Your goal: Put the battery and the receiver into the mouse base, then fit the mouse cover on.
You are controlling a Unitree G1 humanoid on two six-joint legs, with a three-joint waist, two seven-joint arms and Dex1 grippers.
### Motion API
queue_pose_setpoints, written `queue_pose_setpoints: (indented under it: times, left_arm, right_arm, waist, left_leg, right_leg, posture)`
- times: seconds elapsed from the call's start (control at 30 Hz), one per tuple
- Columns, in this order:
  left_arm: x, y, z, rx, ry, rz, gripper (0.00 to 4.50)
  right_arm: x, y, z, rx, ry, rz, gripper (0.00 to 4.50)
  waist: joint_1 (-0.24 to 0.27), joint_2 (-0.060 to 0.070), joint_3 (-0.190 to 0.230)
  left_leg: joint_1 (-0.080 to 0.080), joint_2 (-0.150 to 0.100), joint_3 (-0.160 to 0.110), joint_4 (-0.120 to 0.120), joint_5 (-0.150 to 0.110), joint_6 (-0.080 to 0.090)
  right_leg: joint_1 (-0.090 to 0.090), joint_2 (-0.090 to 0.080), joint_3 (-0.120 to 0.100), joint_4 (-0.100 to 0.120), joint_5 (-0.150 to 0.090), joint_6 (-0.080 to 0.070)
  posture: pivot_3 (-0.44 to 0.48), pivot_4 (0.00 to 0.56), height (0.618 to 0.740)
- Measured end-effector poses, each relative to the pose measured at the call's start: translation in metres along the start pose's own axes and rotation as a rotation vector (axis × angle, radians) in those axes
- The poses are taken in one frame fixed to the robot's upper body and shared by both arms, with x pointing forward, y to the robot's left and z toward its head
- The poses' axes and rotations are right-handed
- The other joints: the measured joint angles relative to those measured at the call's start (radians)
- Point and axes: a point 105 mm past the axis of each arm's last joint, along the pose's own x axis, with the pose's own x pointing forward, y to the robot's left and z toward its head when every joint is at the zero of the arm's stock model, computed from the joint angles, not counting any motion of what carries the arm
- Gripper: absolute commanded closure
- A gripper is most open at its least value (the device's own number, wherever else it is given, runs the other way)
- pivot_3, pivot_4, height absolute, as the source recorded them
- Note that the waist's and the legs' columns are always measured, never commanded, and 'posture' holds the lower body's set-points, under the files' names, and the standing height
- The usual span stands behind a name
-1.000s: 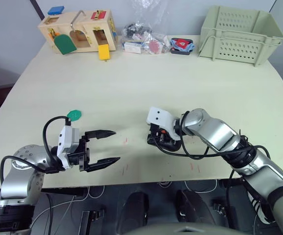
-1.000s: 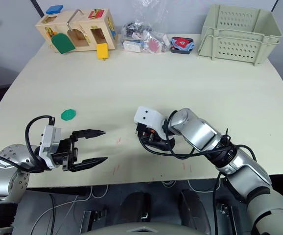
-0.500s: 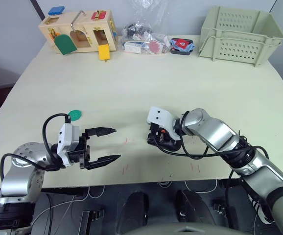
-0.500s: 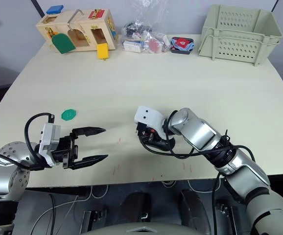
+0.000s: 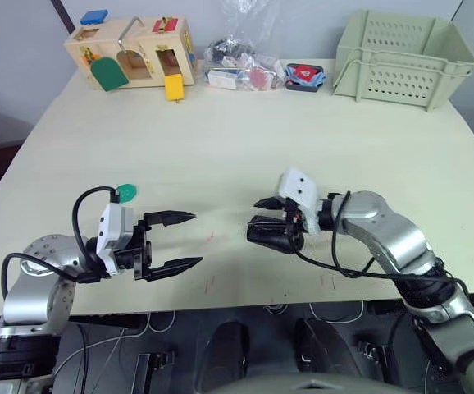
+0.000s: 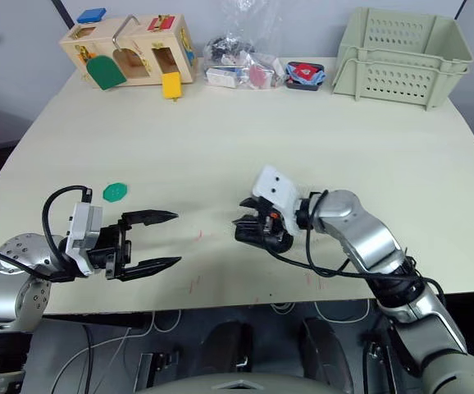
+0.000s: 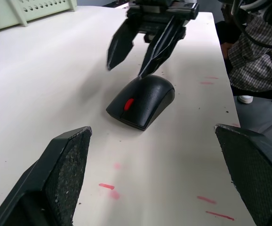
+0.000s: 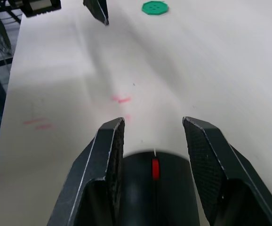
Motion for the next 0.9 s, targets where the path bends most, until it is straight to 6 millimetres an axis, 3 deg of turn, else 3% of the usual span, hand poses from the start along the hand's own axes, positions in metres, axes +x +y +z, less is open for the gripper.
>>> queue_pose_setpoints:
  times: [0.13, 0.3, 0.47, 0.63, 0.9]
  left_arm:
    - [0.001, 0.001, 0.002, 0.008, -0.001, -0.005, 0.0]
    - [0.001, 0.001, 0.002, 0.008, -0.001, -0.012, 0.0]
    - [0.001, 0.001, 0.002, 0.009, -0.001, -0.013, 0.0]
    - [0.0, 0.001, 0.002, 0.009, 0.001, -0.013, 0.0]
    - [0.0, 0.001, 0.002, 0.006, 0.003, -0.011, 0.0]
  right_arm:
    - [-0.021, 0.002, -0.012, 0.014, -0.053, -0.034, 2.44]
    - [-0.028, 0.008, -0.027, 0.028, -0.094, -0.027, 2.44]
    - [-0.028, 0.006, -0.037, 0.035, -0.124, -0.026, 2.44]
    - [-0.026, 0.006, -0.062, 0.074, -0.101, -0.025, 2.44]
    - [-0.021, 0.003, -0.068, 0.006, -0.079, -0.025, 2.44]
  waist:
    - [-0.006, 0.0, 0.0]
    - [-0.005, 0.0, 0.0]
    - [-0.004, 0.0, 0.0]
    - [-0.003, 0.0, 0.0]
    - [-0.006, 0.0, 0.0]
  left_leg:
    - [0.001, 0.0, 0.0, 0.0, 0.0, 0.0]
    - [0.001, 0.0, 0.0, 0.0, 0.0, 0.0]
    - [0.001, 0.0, 0.0, 0.0, 0.0, 0.0]
    - [0.001, 0.0, 0.001, 0.0, 0.0, 0.0]
    - [0.004, 0.001, 0.0, -0.001, 0.0, 0.0]
  right_leg:
    - [0.0, 0.0, 0.002, 0.0, 0.0, 0.0]
    - [0.0, 0.001, 0.002, 0.0, 0.0, 0.0]
    - [0.0, 0.001, 0.002, 0.0, 0.0, 0.0]
    - [0.0, 0.001, 0.002, 0.0, 0.0, 0.0]
    - [0.002, 0.001, 0.002, 0.001, 0.0, 0.0]
  posture:
    - [0.0, 0.15, 0.74]
    - [0.0, 0.15, 0.74]
    - [0.0, 0.15, 0.74]
    - [0.0, 0.15, 0.74]
    - [0.0, 0.15, 0.74]
